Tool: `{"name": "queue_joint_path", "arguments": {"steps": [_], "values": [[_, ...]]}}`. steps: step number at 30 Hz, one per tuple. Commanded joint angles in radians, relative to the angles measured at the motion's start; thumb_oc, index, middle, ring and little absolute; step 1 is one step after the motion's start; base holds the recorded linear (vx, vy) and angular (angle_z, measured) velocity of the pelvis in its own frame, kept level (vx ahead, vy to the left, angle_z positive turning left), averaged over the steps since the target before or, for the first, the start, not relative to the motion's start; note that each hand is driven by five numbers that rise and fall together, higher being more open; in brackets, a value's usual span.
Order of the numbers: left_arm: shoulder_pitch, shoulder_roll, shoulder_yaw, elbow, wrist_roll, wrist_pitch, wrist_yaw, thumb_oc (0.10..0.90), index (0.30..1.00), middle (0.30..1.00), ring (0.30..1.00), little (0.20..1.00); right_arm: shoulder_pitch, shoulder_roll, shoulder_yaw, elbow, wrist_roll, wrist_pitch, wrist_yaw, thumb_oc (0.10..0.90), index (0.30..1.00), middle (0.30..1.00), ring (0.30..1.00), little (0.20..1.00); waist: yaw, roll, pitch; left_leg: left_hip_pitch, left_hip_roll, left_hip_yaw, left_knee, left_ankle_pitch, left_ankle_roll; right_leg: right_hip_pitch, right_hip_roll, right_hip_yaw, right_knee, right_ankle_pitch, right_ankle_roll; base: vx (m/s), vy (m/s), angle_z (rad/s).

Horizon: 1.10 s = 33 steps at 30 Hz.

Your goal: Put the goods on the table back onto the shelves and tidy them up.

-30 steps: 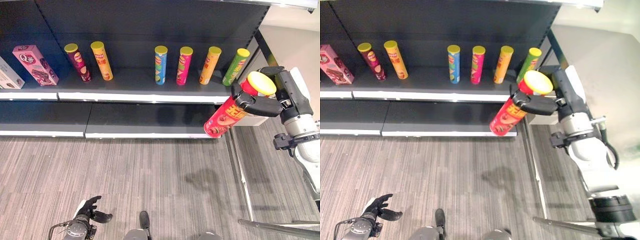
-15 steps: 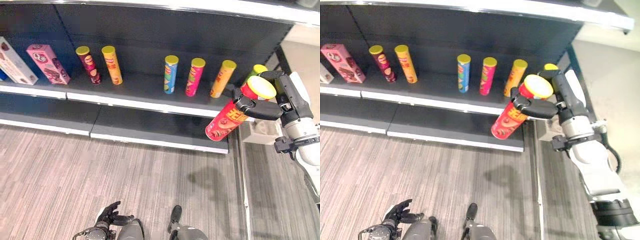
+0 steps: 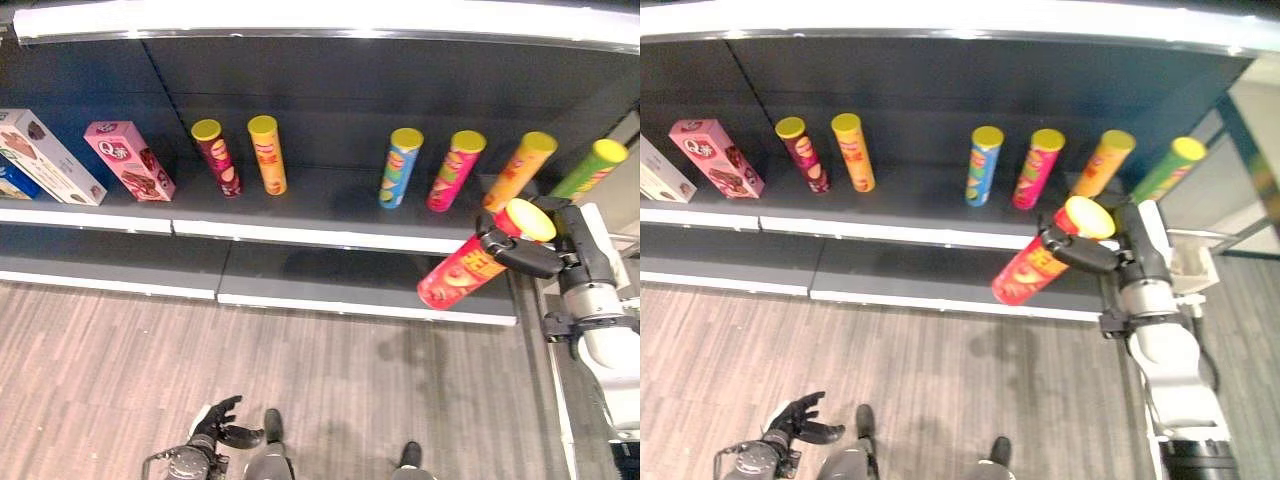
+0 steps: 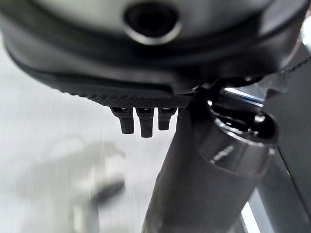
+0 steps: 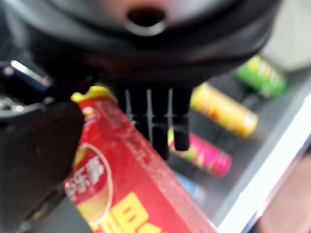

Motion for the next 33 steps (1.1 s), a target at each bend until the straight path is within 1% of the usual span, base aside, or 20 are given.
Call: {"name": "queue_joint_path", "arguments": {"steps": [1,2,3,5,7,8,9,11,14,16,20,21,22,23,26,28,29,30,32,33], "values": [[0.026,0.076,0.005,-0.031,-0.021,-0.02,0.037,0.8,0.9,0.9,0.9,0.9,-0.149,-0.06,-0.092,-0.039,-0.027,-0.075,-0.048,0.4,0.3,0.3,0.3,0.3,0.017,-0.021,-0.049,0.001,0.061,-0.019,0.005,-0.081,-0.016,-0.051,0.043,0.099,0.094,-0.073,0.08,0.1,0.238,0.18],[0.031,0.075,0.011,-0.03,-0.024,-0.02,0.039,0.8,0.9,0.9,0.9,0.9,-0.149,-0.059,-0.094,-0.037,-0.025,-0.076,-0.048,0.4,0.3,0.3,0.3,0.3,0.016,-0.019,-0.044,0.014,0.048,-0.018,0.0,-0.087,-0.012,-0.057,0.07,0.106,0.081,-0.093,0.08,0.1,0.187,0.48],[0.034,0.074,0.012,-0.026,-0.023,-0.022,0.037,0.8,0.9,0.9,0.9,0.9,-0.155,-0.057,-0.09,-0.034,-0.026,-0.08,-0.052,0.4,0.3,0.3,0.3,0.3,0.019,-0.016,-0.046,0.02,0.037,-0.012,-0.009,-0.089,-0.008,-0.057,0.084,0.084,0.047,-0.108,0.075,0.11,0.114,0.47],[0.035,0.065,0.015,-0.019,-0.03,-0.021,0.039,0.8,0.9,0.9,0.9,0.9,-0.168,-0.06,-0.076,-0.022,-0.039,-0.079,-0.06,0.4,0.3,0.3,0.3,0.3,0.014,-0.009,-0.025,0.044,0.035,-0.014,-0.02,-0.098,-0.01,-0.086,0.104,0.062,0.011,-0.104,0.08,0.08,0.026,0.23],[0.022,0.054,0.014,-0.002,-0.041,-0.022,0.041,0.8,0.9,0.9,0.9,0.9,-0.175,-0.056,-0.06,-0.006,-0.064,-0.083,-0.07,0.4,0.3,0.3,0.3,0.3,0.001,-0.016,-0.004,0.046,0.032,-0.023,-0.019,-0.102,-0.013,-0.122,0.138,0.091,-0.063,-0.086,0.089,0.06,-0.056,0.07],[0.024,0.052,0.016,-0.006,-0.036,-0.023,0.042,0.8,0.9,0.9,0.9,0.9,-0.161,-0.058,-0.066,-0.005,-0.075,-0.076,-0.066,0.4,0.3,0.3,0.3,0.3,-0.003,-0.022,-0.009,0.04,0.022,-0.039,-0.015,-0.105,-0.013,-0.107,0.153,0.124,-0.122,-0.084,0.103,0.08,-0.066,0.13],[0.028,0.047,0.013,-0.016,-0.036,-0.023,0.039,0.8,0.9,0.9,0.9,0.9,-0.16,-0.053,-0.062,-0.01,-0.094,-0.068,-0.068,0.4,0.3,0.3,0.3,0.3,-0.003,-0.031,-0.008,0.041,0.015,-0.043,-0.012,-0.107,-0.01,-0.101,0.159,0.144,-0.131,-0.075,0.101,0.09,-0.073,0.35],[0.031,0.024,0.014,-0.015,-0.041,-0.024,0.043,0.8,0.9,0.9,0.9,0.9,-0.161,-0.036,-0.054,-0.014,-0.122,-0.066,-0.078,0.4,0.3,0.3,0.3,0.3,-0.001,-0.035,-0.017,0.036,0.011,-0.052,-0.013,-0.101,-0.009,-0.086,0.166,0.154,-0.154,-0.058,0.108,0.08,-0.086,0.76],[0.052,-0.013,0.002,-0.007,-0.056,-0.022,0.045,0.8,0.9,0.9,0.9,0.9,-0.183,0.006,-0.024,-0.006,-0.164,-0.06,-0.104,0.4,0.3,0.3,0.3,0.3,0.01,-0.03,-0.03,0.031,0.024,-0.067,-0.015,-0.096,-0.015,-0.055,0.17,0.12,-0.183,-0.059,0.106,0.1,-0.132,0.36],[0.057,-0.019,-0.002,0.002,-0.055,-0.02,0.048,0.8,0.9,0.9,0.9,0.9,-0.193,0.024,-0.012,0.0,-0.171,-0.06,-0.114,0.4,0.3,0.3,0.3,0.3,0.011,-0.028,-0.031,0.031,0.027,-0.076,-0.015,-0.096,-0.017,-0.046,0.172,0.11,-0.189,-0.062,0.104,0.08,-0.088,-0.01],[0.083,-0.035,-0.015,0.009,-0.052,-0.015,0.062,0.8,0.9,0.9,0.9,0.9,-0.253,0.076,0.038,0.054,-0.244,-0.041,-0.185,0.4,0.3,0.3,0.3,0.3,0.042,-0.015,-0.031,0.034,0.034,-0.1,-0.027,-0.09,-0.023,-0.018,0.177,0.08,-0.201,-0.074,0.102,0.07,-0.067,0.06],[0.086,-0.035,-0.025,0.013,-0.052,-0.014,0.072,0.8,0.9,0.9,0.9,0.9,-0.284,0.095,0.048,0.088,-0.249,-0.035,-0.223,0.4,0.3,0.3,0.3,0.3,0.056,-0.006,-0.025,0.027,0.037,-0.11,-0.031,-0.084,-0.028,-0.015,0.175,0.067,-0.203,-0.076,0.101,0.03,-0.059,0.23],[0.088,-0.036,-0.029,0.014,-0.053,-0.015,0.074,0.8,0.9,0.9,0.9,0.9,-0.307,0.096,0.056,0.123,-0.257,-0.031,-0.248,0.4,0.3,0.3,0.3,0.3,0.062,-0.001,-0.022,0.022,0.038,-0.117,-0.035,-0.079,-0.03,-0.015,0.175,0.059,-0.204,-0.077,0.1,0.02,-0.059,0.42],[0.088,-0.035,-0.039,0.015,-0.058,-0.017,0.081,0.8,0.9,0.9,0.9,0.9,-0.352,0.096,0.068,0.182,-0.27,-0.017,-0.291,0.4,0.3,0.3,0.3,0.3,0.08,0.008,-0.018,0.015,0.037,-0.125,-0.04,-0.073,-0.032,-0.014,0.173,0.047,-0.205,-0.079,0.1,0.01,-0.042,0.36],[0.092,-0.024,-0.074,0.004,-0.066,-0.031,0.101,0.8,0.9,0.9,0.9,0.9,-0.515,0.063,0.093,0.34,-0.316,0.009,-0.419,0.4,0.3,0.3,0.3,0.3,0.119,0.039,0.005,-0.015,0.031,-0.151,-0.053,-0.056,-0.037,-0.029,0.163,0.025,-0.203,-0.079,0.104,0.0,-0.028,0.36],[0.081,-0.015,-0.096,0.0,-0.076,-0.039,0.111,0.8,0.9,0.9,0.9,0.9,-0.588,0.029,0.099,0.408,-0.325,0.015,-0.47,0.4,0.3,0.3,0.3,0.3,0.137,0.053,0.02,-0.038,0.028,-0.164,-0.059,-0.044,-0.042,-0.044,0.159,0.017,-0.2,-0.078,0.106,-0.01,-0.024,0.34],[0.076,-0.013,-0.105,-0.017,-0.09,-0.046,0.115,0.8,0.9,0.9,0.9,0.9,-0.626,0.005,0.102,0.447,-0.326,0.018,-0.498,0.4,0.3,0.3,0.3,0.3,0.147,0.064,0.028,-0.052,0.025,-0.174,-0.062,-0.037,-0.044,-0.054,0.155,0.007,-0.196,-0.078,0.107,-0.03,-0.024,0.29],[0.071,-0.004,-0.121,-0.038,-0.096,-0.059,0.123,0.8,0.9,0.9,0.9,0.9,-0.68,-0.039,0.112,0.508,-0.335,0.026,-0.53,0.4,0.3,0.3,0.3,0.3,0.16,0.077,0.04,-0.071,0.02,-0.185,-0.064,-0.029,-0.047,-0.065,0.152,-0.001,-0.195,-0.076,0.109,-0.01,-0.022,0.28],[0.054,0.006,-0.143,-0.048,-0.087,-0.069,0.136,0.8,0.9,0.9,0.9,0.9,-0.753,-0.117,0.155,0.582,-0.377,0.041,-0.569,0.4,0.3,0.3,0.3,0.3,0.17,0.086,0.048,-0.097,0.019,-0.193,-0.072,-0.019,-0.053,-0.083,0.15,-0.003,-0.2,-0.072,0.112,0.01,-0.015,0.39],[0.051,0.005,-0.145,-0.048,-0.086,-0.069,0.138,0.8,0.9,0.9,0.9,0.9,-0.761,-0.13,0.165,0.594,-0.382,0.045,-0.571,0.4,0.3,0.3,0.3,0.3,0.17,0.089,0.048,-0.103,0.018,-0.196,-0.072,-0.017,-0.053,-0.086,0.151,-0.005,-0.199,-0.072,0.112,0.02,-0.02,0.41]]}}
